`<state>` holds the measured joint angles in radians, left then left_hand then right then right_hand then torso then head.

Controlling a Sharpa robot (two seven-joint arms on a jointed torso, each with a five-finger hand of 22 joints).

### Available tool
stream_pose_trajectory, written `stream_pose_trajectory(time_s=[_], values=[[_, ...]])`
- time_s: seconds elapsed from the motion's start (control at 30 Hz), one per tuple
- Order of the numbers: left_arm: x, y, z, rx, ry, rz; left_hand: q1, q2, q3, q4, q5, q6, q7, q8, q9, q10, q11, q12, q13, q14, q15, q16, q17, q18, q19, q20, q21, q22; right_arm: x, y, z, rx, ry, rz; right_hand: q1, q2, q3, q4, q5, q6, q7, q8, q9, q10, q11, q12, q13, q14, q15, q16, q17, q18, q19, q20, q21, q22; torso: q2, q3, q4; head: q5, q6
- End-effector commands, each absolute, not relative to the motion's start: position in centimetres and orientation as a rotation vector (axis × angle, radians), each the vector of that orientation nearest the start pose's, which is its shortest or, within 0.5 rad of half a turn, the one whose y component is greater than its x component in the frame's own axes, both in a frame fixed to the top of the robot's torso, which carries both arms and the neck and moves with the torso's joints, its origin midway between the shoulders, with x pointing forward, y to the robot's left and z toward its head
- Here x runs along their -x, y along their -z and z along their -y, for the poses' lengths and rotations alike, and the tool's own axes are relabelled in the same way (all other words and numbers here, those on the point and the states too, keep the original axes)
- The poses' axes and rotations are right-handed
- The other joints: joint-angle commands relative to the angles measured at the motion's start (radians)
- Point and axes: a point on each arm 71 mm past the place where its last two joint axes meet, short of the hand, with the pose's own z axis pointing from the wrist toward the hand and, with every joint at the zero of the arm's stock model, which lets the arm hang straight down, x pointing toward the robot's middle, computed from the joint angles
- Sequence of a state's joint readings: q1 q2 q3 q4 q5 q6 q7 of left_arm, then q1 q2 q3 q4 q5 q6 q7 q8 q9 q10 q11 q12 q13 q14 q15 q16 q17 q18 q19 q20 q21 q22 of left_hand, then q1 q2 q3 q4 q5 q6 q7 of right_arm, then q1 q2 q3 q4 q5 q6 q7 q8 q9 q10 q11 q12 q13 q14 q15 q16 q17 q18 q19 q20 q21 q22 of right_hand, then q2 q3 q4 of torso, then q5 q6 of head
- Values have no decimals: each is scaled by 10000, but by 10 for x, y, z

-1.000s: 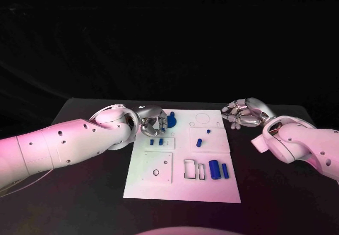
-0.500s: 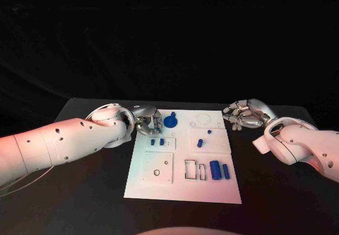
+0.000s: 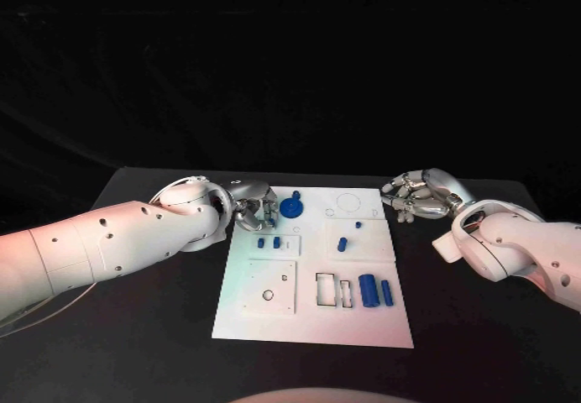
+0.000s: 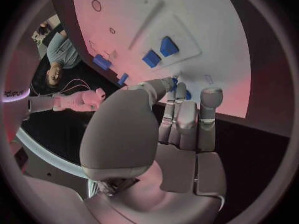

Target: Assemble the parts on the task board

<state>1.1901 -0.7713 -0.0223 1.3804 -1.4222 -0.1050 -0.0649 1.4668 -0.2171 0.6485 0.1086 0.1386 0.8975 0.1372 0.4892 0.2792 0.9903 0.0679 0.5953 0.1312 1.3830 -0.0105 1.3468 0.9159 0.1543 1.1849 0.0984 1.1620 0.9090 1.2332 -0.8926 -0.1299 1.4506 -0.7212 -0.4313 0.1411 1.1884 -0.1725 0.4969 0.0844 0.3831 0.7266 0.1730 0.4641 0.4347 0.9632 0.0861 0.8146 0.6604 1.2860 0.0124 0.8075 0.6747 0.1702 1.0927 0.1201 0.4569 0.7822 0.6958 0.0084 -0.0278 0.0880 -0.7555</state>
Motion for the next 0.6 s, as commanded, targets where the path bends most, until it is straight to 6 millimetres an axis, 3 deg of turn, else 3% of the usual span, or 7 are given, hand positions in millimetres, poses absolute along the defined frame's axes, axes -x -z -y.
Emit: stream_pose_trajectory(time_s=[0.03,0.6], values=[[-507,208,-199,-2080,6250,-18931,-74,10,-38,-4,18,69,-4,-29,14,75,-6,-42,-11,25,50,-43,-8,-119,-41,30,12,-8,-494,199,254,-4991,-9597,-16334,-24,82,38,-3,48,-4,20,46,-14,-75,24,43,-14,-20,13,-46,15,106,38,1,-54,-9,1,-7,8,0,-15],[-507,209,-196,-2195,6243,-19047,-83,4,-43,-13,1,70,-3,-48,14,76,-5,-65,-14,8,53,-57,-47,-117,-58,31,3,-20,-494,199,253,-4981,-9614,-16335,-24,82,38,-3,48,-4,20,46,-14,-75,24,43,-14,-20,13,-46,15,106,38,1,-54,-9,-5,-8,5,14,-6]])
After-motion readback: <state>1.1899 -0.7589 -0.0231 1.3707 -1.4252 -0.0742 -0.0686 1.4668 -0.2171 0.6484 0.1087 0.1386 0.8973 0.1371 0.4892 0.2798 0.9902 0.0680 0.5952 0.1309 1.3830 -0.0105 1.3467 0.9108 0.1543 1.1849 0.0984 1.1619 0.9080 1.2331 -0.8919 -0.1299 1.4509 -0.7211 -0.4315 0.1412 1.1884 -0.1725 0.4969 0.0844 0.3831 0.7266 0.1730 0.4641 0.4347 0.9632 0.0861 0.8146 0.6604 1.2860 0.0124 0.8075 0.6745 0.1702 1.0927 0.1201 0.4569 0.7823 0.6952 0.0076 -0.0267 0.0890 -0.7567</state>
